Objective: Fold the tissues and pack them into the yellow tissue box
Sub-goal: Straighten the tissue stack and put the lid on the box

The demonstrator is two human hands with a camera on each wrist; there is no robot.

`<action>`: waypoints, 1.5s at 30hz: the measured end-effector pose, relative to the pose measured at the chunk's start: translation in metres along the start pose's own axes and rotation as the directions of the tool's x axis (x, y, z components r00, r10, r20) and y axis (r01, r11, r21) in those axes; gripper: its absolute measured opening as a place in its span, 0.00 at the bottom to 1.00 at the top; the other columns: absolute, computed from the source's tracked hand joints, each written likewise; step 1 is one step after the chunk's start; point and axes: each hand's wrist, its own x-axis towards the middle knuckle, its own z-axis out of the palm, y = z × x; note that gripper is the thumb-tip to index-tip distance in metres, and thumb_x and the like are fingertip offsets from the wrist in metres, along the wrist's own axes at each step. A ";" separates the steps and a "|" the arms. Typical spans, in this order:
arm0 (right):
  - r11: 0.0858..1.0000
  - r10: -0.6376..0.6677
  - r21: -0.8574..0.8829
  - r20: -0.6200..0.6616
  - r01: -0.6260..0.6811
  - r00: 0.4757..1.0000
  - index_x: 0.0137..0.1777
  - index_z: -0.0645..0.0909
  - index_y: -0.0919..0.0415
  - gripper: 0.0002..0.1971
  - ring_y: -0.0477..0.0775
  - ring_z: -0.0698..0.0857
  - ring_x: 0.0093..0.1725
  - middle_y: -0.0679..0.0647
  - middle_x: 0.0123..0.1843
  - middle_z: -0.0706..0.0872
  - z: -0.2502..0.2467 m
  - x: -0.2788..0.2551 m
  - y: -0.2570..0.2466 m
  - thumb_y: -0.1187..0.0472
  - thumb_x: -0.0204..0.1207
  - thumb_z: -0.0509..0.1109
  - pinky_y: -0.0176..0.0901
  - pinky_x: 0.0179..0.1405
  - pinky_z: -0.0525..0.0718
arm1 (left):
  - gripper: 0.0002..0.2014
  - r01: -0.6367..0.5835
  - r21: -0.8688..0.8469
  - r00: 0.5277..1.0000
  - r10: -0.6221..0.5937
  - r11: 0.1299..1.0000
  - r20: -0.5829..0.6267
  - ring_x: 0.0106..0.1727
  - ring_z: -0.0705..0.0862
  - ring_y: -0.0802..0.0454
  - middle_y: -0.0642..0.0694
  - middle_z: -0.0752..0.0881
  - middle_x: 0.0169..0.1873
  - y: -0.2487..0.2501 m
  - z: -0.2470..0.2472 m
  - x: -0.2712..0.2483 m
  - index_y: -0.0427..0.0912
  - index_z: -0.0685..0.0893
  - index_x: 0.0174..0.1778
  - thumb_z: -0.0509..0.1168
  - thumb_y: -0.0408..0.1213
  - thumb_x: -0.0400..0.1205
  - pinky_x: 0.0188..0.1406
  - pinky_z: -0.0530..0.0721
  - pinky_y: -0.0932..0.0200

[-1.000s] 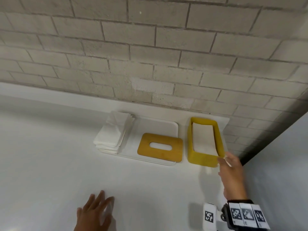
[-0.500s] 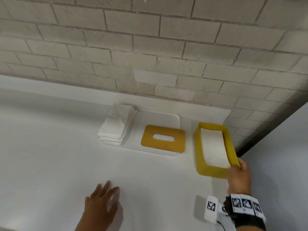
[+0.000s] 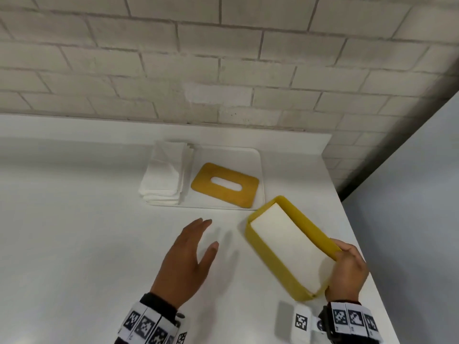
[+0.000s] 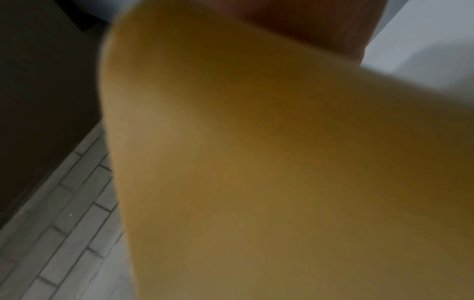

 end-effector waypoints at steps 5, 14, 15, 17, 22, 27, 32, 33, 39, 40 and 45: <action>0.999 0.006 -0.044 0.127 -0.001 0.992 0.46 0.87 0.69 0.19 0.57 0.83 0.52 0.62 0.48 0.89 0.000 -0.027 -0.007 0.76 0.72 0.53 0.40 0.46 0.76 | 0.34 0.030 -0.062 0.995 -0.023 0.998 0.099 0.81 0.74 0.56 0.52 0.77 0.79 -0.024 -0.005 0.014 0.53 0.76 0.81 0.51 0.68 0.84 0.81 0.68 0.62; 0.981 0.007 -0.159 0.613 0.115 0.790 0.38 0.90 0.63 0.17 0.55 0.87 0.47 0.59 0.43 0.93 0.082 -0.082 -0.009 0.77 0.73 0.61 0.47 0.49 0.79 | 0.17 0.250 -0.410 0.967 -0.209 0.877 0.143 0.64 0.84 0.74 0.68 0.85 0.68 -0.070 -0.041 -0.009 0.66 0.79 0.72 0.66 0.44 0.88 0.55 0.79 0.80; 0.969 -0.002 -0.182 0.664 0.164 0.748 0.40 0.90 0.59 0.18 0.54 0.88 0.50 0.56 0.45 0.93 0.099 -0.088 -0.008 0.77 0.75 0.61 0.46 0.52 0.80 | 0.18 0.263 -0.424 0.965 -0.232 0.867 0.125 0.64 0.84 0.73 0.70 0.86 0.66 -0.078 -0.046 -0.012 0.67 0.79 0.72 0.65 0.43 0.89 0.54 0.79 0.80; 0.944 -0.026 -0.208 0.725 0.256 0.688 0.49 0.90 0.50 0.18 0.47 0.88 0.56 0.45 0.51 0.93 0.128 -0.098 -0.009 0.72 0.81 0.63 0.42 0.59 0.81 | 0.19 0.294 -0.428 0.953 -0.294 0.854 0.067 0.62 0.85 0.74 0.74 0.86 0.64 -0.092 -0.057 -0.018 0.70 0.77 0.73 0.63 0.42 0.90 0.52 0.79 0.81; 0.932 -0.043 -0.181 0.804 0.313 0.593 0.66 0.85 0.45 0.14 0.33 0.86 0.62 0.37 0.60 0.90 0.147 -0.103 -0.029 0.62 0.85 0.69 0.36 0.65 0.80 | 0.20 0.364 -0.430 0.901 -0.429 0.826 -0.060 0.53 0.80 0.87 0.70 0.84 0.60 -0.115 -0.081 -0.022 0.70 0.74 0.76 0.61 0.42 0.91 0.43 0.76 0.84; 0.934 0.044 -0.232 0.828 0.270 0.559 0.68 0.84 0.45 0.21 0.46 0.91 0.59 0.40 0.64 0.90 0.128 -0.120 -0.021 0.71 0.84 0.66 0.52 0.54 0.91 | 0.21 0.355 -0.355 0.921 -0.388 0.865 -0.023 0.57 0.79 0.86 0.82 0.79 0.62 -0.131 -0.091 -0.011 0.75 0.72 0.77 0.60 0.48 0.90 0.50 0.74 0.86; 0.935 0.106 -0.273 0.826 0.227 0.553 0.71 0.80 0.39 0.29 0.57 0.93 0.50 0.32 0.65 0.87 0.113 -0.125 -0.017 0.73 0.80 0.66 0.53 0.50 0.93 | 0.20 0.350 -0.332 0.935 -0.346 0.876 0.073 0.62 0.79 0.80 0.84 0.79 0.61 -0.134 -0.099 -0.006 0.76 0.71 0.77 0.59 0.48 0.91 0.54 0.73 0.87; 0.931 0.106 -0.274 0.835 0.241 0.540 0.73 0.79 0.38 0.30 0.57 0.92 0.50 0.31 0.66 0.86 0.112 -0.126 -0.017 0.73 0.81 0.66 0.53 0.52 0.92 | 0.21 0.354 -0.327 0.935 -0.345 0.876 0.085 0.61 0.79 0.81 0.86 0.79 0.60 -0.134 -0.100 -0.005 0.76 0.71 0.77 0.59 0.48 0.91 0.53 0.74 0.87; 0.897 0.095 -0.292 0.860 0.332 0.501 0.74 0.78 0.37 0.29 0.52 0.92 0.52 0.32 0.69 0.85 0.117 -0.123 -0.021 0.70 0.81 0.67 0.53 0.58 0.91 | 0.21 0.341 -0.289 0.939 -0.337 0.895 0.065 0.54 0.81 0.85 0.69 0.86 0.57 -0.131 -0.102 -0.008 0.74 0.69 0.76 0.59 0.43 0.91 0.47 0.78 0.82; 0.890 0.104 -0.303 0.863 0.341 0.494 0.72 0.79 0.35 0.28 0.51 0.92 0.53 0.33 0.68 0.85 0.118 -0.122 -0.022 0.70 0.81 0.67 0.55 0.59 0.90 | 0.21 0.337 -0.299 0.941 -0.332 0.893 0.068 0.54 0.80 0.87 0.71 0.85 0.58 -0.130 -0.102 -0.008 0.73 0.70 0.75 0.60 0.43 0.91 0.48 0.78 0.83; 0.915 0.058 -0.259 0.845 0.311 0.532 0.66 0.82 0.41 0.19 0.48 0.91 0.57 0.45 0.63 0.90 0.137 -0.111 -0.061 0.66 0.83 0.71 0.51 0.60 0.87 | 0.17 0.331 -0.361 0.941 -0.336 0.872 0.049 0.62 0.87 0.69 0.64 0.85 0.69 -0.137 -0.127 0.008 0.76 0.75 0.70 0.63 0.61 0.85 0.67 0.87 0.52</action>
